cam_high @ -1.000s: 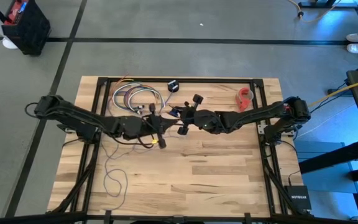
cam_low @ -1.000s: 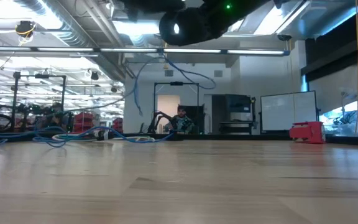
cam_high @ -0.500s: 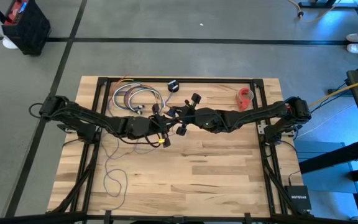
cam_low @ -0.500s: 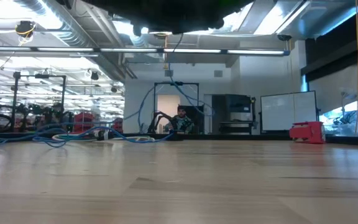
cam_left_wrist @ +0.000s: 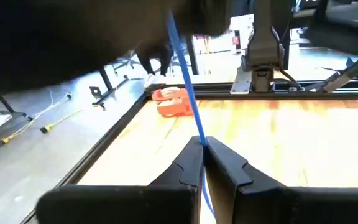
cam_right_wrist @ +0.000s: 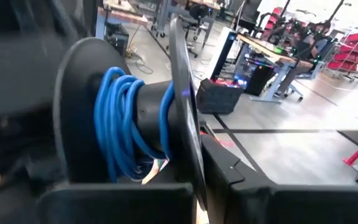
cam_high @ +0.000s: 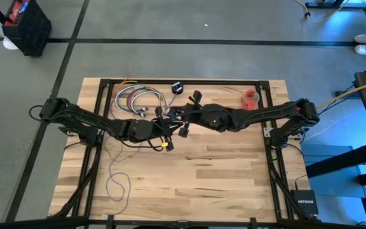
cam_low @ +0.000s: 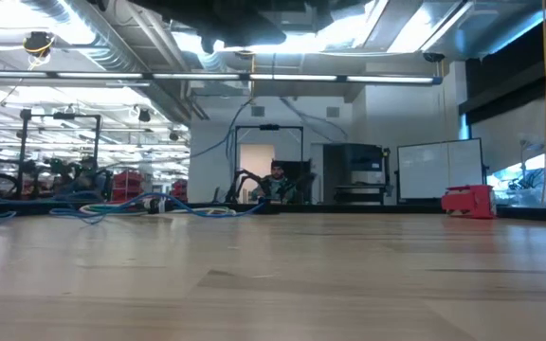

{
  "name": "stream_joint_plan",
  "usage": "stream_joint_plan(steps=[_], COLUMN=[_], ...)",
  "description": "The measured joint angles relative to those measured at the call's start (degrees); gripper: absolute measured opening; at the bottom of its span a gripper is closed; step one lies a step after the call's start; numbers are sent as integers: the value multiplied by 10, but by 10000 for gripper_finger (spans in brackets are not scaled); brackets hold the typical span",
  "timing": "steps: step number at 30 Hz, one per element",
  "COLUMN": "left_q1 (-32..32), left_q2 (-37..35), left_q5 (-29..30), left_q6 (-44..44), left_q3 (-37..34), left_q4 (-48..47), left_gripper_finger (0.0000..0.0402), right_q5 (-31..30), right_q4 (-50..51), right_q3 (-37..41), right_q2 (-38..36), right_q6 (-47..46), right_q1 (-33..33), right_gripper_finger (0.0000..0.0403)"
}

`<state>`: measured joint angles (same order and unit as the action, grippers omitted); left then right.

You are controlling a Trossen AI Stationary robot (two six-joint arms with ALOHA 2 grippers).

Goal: Coil cords
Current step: Coil the blue wire onto the spool

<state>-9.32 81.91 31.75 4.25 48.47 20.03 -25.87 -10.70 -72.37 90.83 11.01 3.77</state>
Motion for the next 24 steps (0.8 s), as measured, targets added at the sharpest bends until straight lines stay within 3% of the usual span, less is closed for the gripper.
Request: stream_joint_plan(steps=[18, 24], left_q1=[0, 0], left_q2=[-3, -48], left_q5=[5, 74], left_q6=[6, 17], left_q3=[-2, -3], left_q4=[-31, -132], left_gripper_finger=[3, 2], right_q5=[10, -5], right_q4=[50, 104], right_q3=[-47, -48], right_q2=[-24, -24], right_q6=[11, 10], right_q1=[0, 24], right_gripper_finger=[8, 8])
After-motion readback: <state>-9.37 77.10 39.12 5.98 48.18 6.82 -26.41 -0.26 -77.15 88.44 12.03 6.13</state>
